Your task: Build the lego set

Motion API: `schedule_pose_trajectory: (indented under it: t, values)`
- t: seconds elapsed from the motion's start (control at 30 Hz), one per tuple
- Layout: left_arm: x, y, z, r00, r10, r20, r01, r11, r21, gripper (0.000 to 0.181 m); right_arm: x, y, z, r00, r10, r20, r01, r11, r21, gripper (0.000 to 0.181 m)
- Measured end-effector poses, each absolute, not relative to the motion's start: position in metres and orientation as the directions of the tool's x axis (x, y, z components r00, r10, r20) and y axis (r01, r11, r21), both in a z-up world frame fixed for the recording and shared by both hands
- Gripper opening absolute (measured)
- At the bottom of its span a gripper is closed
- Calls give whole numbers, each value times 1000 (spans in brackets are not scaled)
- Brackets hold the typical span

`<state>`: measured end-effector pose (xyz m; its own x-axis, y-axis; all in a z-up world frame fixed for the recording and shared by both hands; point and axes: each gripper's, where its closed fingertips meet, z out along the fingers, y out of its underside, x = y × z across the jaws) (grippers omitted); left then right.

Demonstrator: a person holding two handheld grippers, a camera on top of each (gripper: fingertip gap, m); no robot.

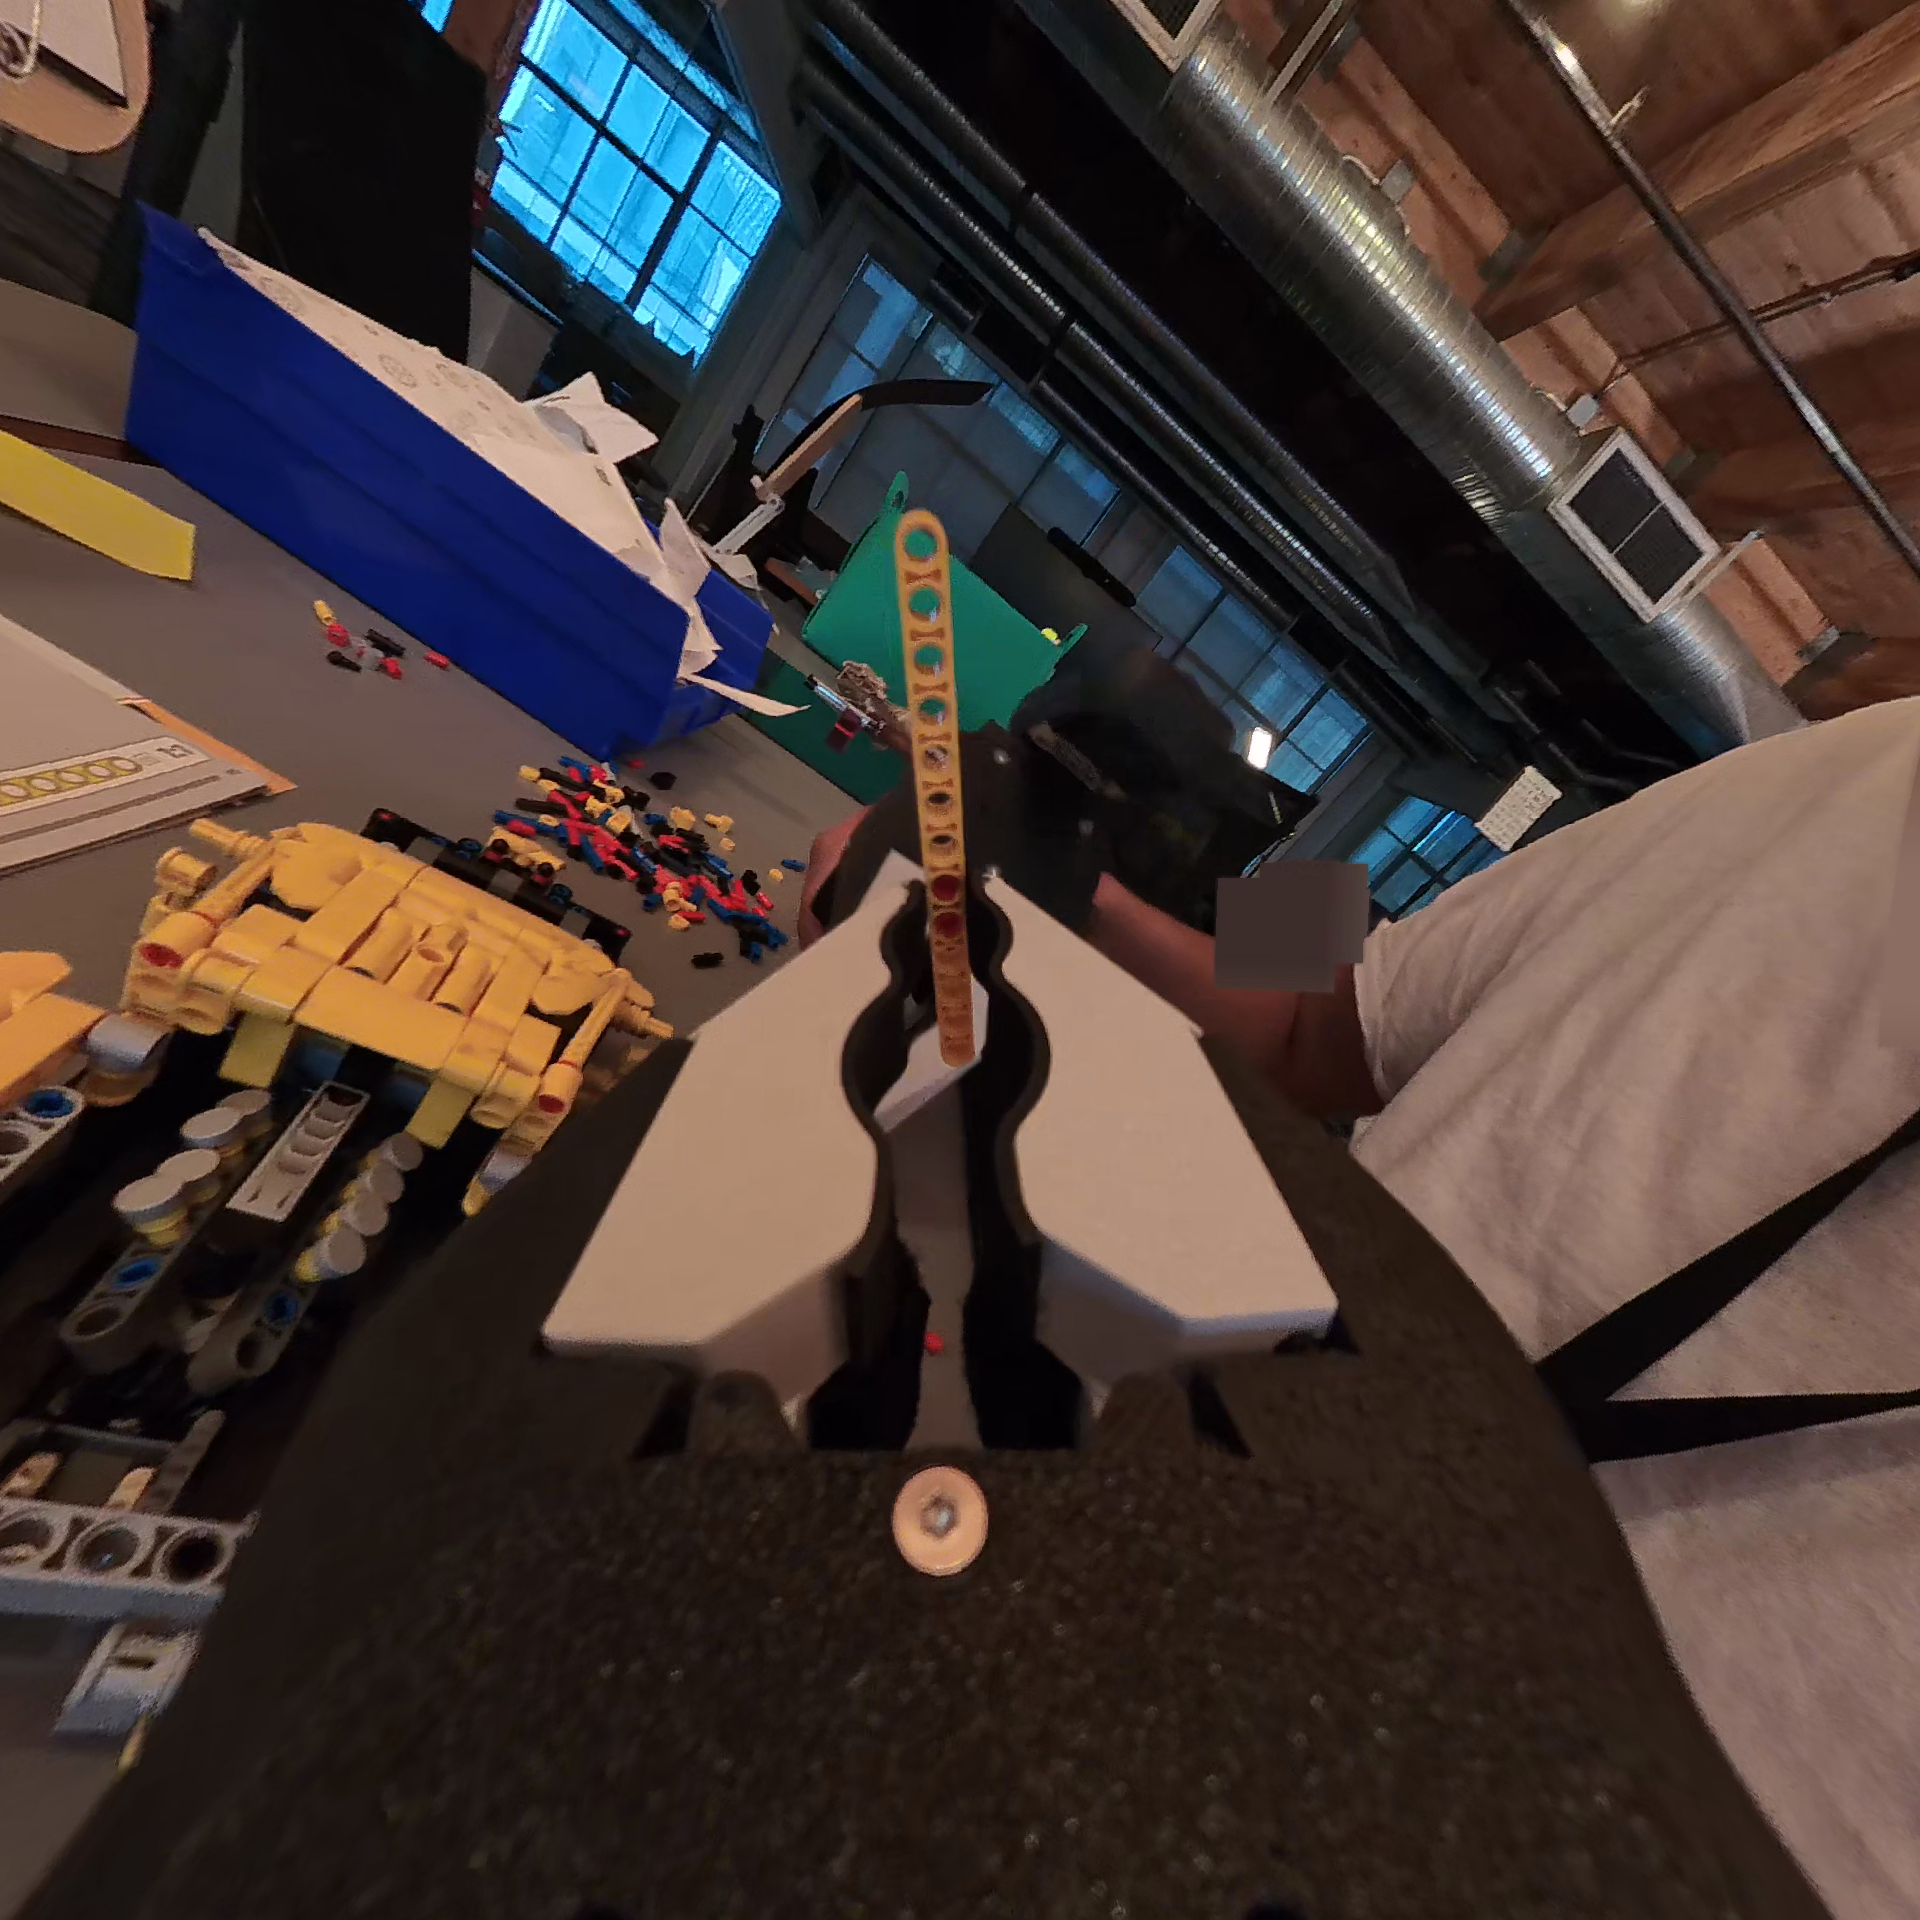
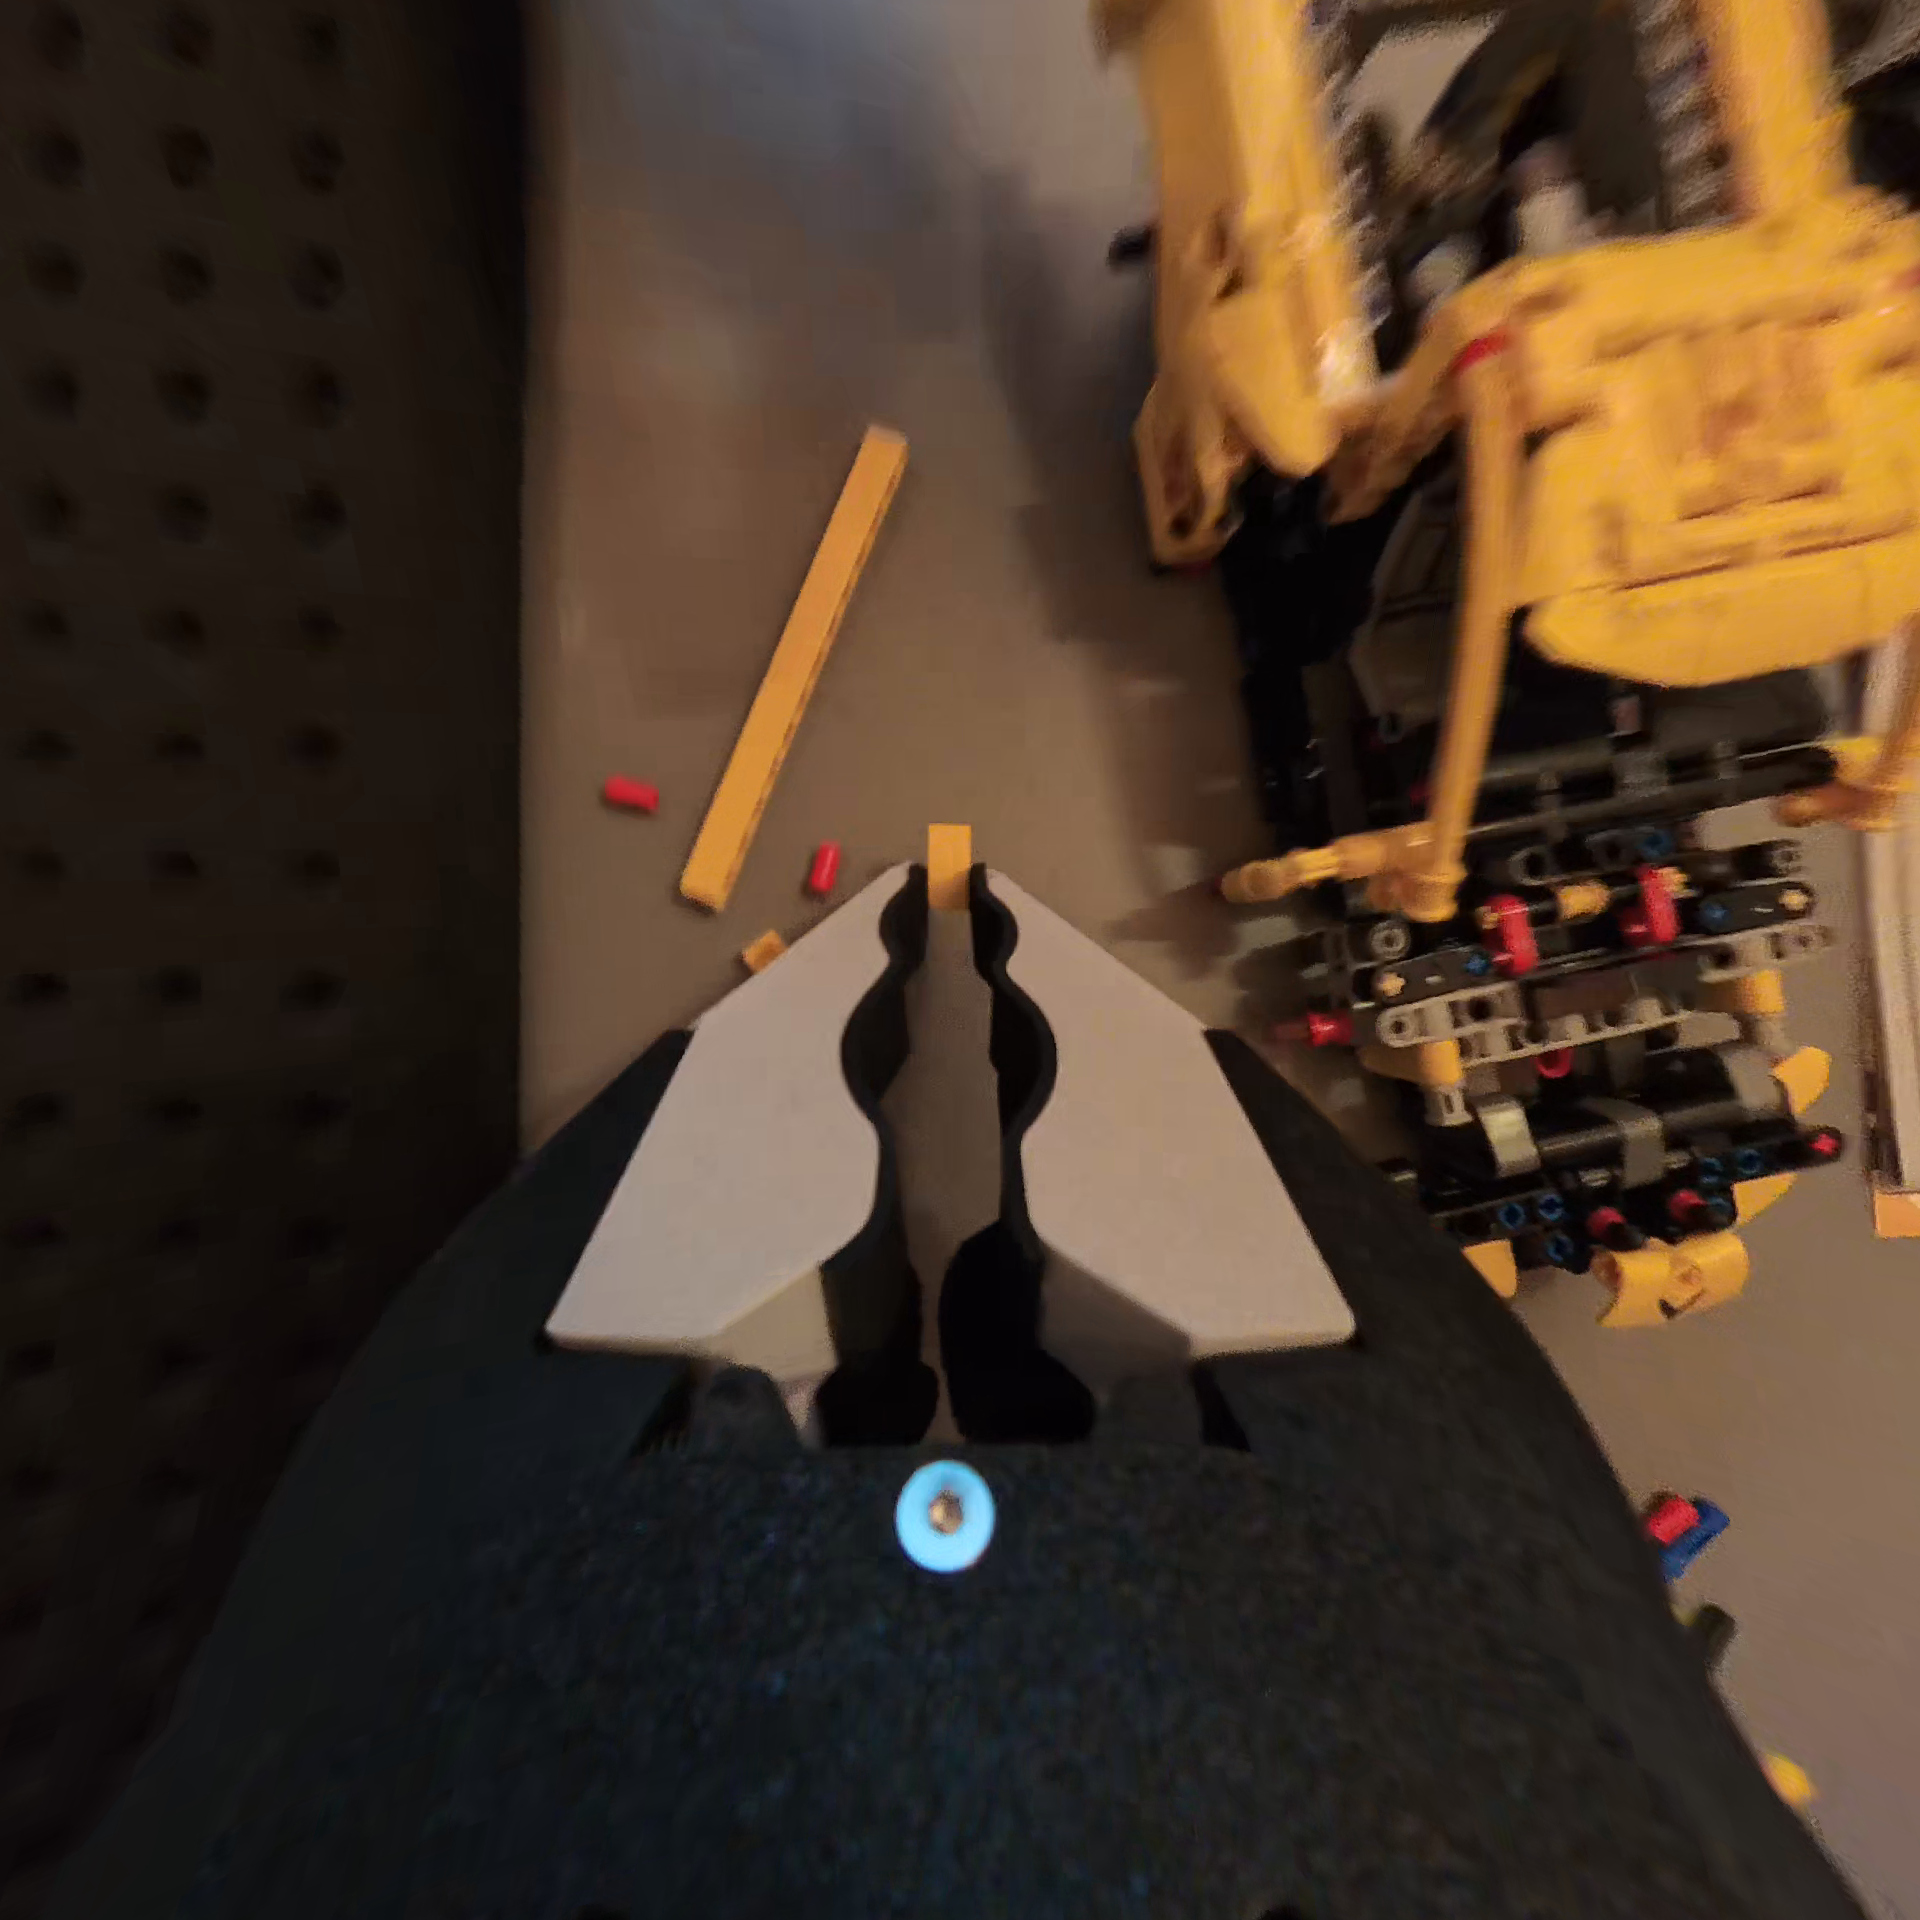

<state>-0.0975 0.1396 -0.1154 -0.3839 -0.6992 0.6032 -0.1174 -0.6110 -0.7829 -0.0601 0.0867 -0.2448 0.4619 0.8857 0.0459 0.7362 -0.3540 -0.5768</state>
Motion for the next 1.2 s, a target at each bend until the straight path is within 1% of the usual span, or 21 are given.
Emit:
schedule_pose_trajectory:
  t: [0.07, 0.13, 0.17, 0.23, 0.27, 0.33, 1.07, 1.13, 1.2]
  values:
    - [-99, 141, -111, -404, -678, 614, -98, -635, -766, 7, -67, 101, -214, 565, 824, -46, 563, -426, -708, 7]
    - [-101, 144, -108, -423, -642, 639, -85, -674, -734, 6, -82, 113, -169, 597, 772, -220, 282, -458, -843, 6]
    - [-103, 146, -106, -432, -625, 651, -74, -694, -716, 6, -86, 118, -150, 596, 742, -307, 140, -473, -870, 6]
    - [-105, 149, -103, -452, -599, 661, -60, -719, -692, 6, -90, 129, -125, 566, 682, -464, -98, -503, -859, 6]
    - [-106, 148, -102, -456, -596, 661, -61, -720, -691, 6, -92, 133, -117, 537, 656, -530, -192, -517, -834, 6]
    - [-105, 146, -103, -456, -600, 657, -65, -714, -697, 7, -98, 138, -111, 478, 640, -602, -284, -537, -795, 6]
    - [-104, 143, -105, -454, -590, 668, -80, -720, -690, 7, -107, 145, -112, 360, 597, -717, -410, -590, -696, 6]
    - [-102, 144, -109, -435, -600, 671, -88, -713, -695, 6, -106, 145, -115, 364, 587, -723, -410, -595, -691, 6]
    - [-101, 145, -113, -413, -610, 676, -98, -708, -699, 7, -105, 147, -119, 409, 583, -702, -390, -584, -712, 6]
